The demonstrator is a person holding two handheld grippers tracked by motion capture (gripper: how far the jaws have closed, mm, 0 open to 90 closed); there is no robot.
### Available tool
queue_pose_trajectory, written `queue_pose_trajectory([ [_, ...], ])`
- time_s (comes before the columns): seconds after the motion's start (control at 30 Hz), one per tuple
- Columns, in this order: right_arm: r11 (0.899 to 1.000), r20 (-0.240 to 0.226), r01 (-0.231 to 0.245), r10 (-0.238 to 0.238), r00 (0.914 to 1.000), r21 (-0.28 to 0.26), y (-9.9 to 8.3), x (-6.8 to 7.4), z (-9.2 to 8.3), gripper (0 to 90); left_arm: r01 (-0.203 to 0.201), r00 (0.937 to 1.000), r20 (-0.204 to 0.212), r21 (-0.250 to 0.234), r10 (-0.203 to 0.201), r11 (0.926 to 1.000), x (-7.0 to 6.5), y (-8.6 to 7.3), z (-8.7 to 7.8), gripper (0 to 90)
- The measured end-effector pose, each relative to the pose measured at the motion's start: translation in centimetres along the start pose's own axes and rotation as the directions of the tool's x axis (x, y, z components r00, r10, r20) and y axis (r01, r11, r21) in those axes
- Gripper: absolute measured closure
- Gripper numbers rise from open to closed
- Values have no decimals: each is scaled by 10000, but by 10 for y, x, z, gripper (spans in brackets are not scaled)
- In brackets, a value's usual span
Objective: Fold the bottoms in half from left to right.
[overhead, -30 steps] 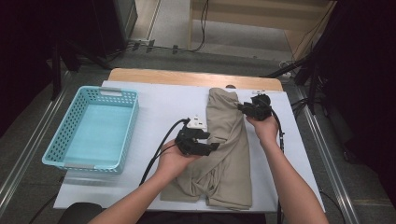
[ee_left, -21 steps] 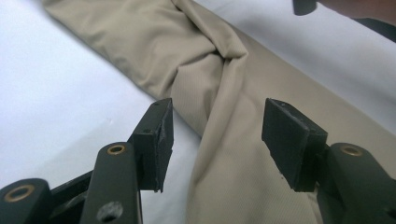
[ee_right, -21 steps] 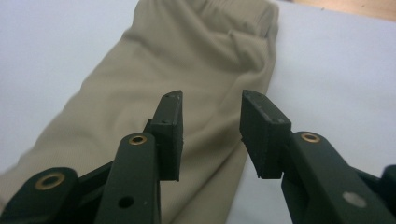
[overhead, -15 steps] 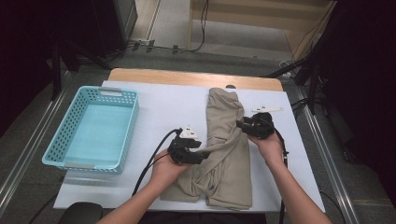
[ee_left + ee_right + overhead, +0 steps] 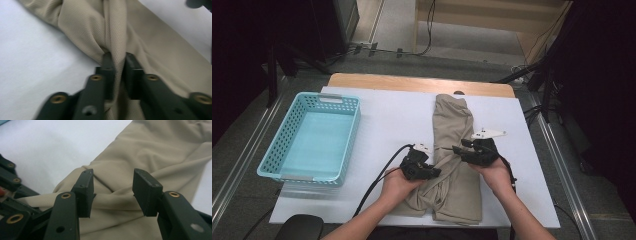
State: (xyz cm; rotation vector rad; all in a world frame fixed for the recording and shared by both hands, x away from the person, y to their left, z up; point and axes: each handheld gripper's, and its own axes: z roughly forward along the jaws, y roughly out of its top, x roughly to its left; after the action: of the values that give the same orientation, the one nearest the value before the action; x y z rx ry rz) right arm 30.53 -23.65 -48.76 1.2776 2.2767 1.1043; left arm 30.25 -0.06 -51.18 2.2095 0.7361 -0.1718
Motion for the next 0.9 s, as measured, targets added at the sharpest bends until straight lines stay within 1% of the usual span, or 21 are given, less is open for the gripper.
queue_pose_trajectory([
  [0.03, 10000, -43, 57, -56, 10000, 76, -1, 1, 2, 513, -133, 9999, 95, 35, 133, 9999, -4, 2, -2, 859],
  [0.07, 9999, -103, 25, -24, 9999, 155, -1, 1, 4, 533, -185, 9998, 87, -5, 185, 9998, -6, 2, -4, 861],
  [0.17, 9998, -143, -86, 89, 9999, 168, -3, -2, 4, 554, -500, 9986, 167, -125, 502, 9987, -18, 6, -9, 866],
  [0.27, 9997, -23, -160, 161, 9999, 202, -7, -7, 4, 552, -682, 9975, 174, -95, 684, 9976, -27, 7, -11, 864],
  [0.3, 9995, 13, -224, 224, 9997, 216, -7, -7, 3, 538, -791, 9967, 193, -129, 793, 9968, -31, 7, -11, 863],
  [0.4, 9994, 195, -286, 282, 9994, 197, -10, -12, 4, 515, -869, 9950, 468, -305, 883, 9957, -42, 8, -10, 862],
  [0.43, 9994, 195, -286, 282, 9994, 197, -10, -12, 4, 515, -869, 9950, 468, -305, 883, 9957, -42, 8, -10, 861],
  [0.47, 9987, 269, -458, 452, 9986, 235, -11, -15, 5, 510, -993, 9932, 585, -272, 1008, 9947, -46, 8, -7, 856],
  [0.5, 9985, 298, -509, 502, 9983, 224, -11, -16, 5, 509, -1052, 9921, 668, -247, 1066, 9941, -49, 7, -5, 849],
  [0.53, 9984, 368, -555, 550, 9978, 121, -11, -17, 4, 507, -1098, 9913, 704, -219, 1111, 9937, -49, 7, -4, 839],
  [0.6, 9982, 326, -603, 604, 9976, -63, -10, -16, 3, 494, -1194, 9912, 561, -185, 1203, 9927, -51, 7, -1, 785],
  [0.63, 9980, 330, -630, 633, 9974, -100, -10, -15, 2, 489, -1242, 9912, 456, -104, 1245, 9922, -49, 7, -1, 758],
  [0.67, 9978, 270, -664, 666, 9974, -83, -10, -14, 3, 486, -1176, 9922, 400, -100, 1180, 9930, -48, 7, -2, 717],
  [0.73, 9984, 230, -569, 567, 9981, 65, -10, -12, 3, 478, -1032, 9930, 555, -271, 1046, 9943, -44, 8, -9, 677],
  [0.77, 9986, 244, -516, 514, 9984, 94, -11, -11, 2, 478, -976, 9928, 680, -146, 984, 9951, -43, 9, -12, 635],
  [0.8, 9987, 285, -498, 495, 9984, 85, -10, -9, 1, 478, -951, 9933, 651, -16, 950, 9955, -42, 10, -14, 588],
  [0.83, 9987, 261, -506, 505, 9984, 14, -10, -8, -2, 477, -999, 9933, 573, -85, 1002, 9950, -42, 10, -17, 566],
  [0.87, 9981, 209, -616, 617, 9979, -48, -10, -6, -4, 477, -991, 9934, 569, -171, 999, 9949, -42, 10, -19, 535],
  [0.9, 9981, 156, -615, 616, 9980, -82, -9, -4, -6, 476, -992, 9935, 541, -252, 1004, 9948, -41, 10, -23, 522],
])
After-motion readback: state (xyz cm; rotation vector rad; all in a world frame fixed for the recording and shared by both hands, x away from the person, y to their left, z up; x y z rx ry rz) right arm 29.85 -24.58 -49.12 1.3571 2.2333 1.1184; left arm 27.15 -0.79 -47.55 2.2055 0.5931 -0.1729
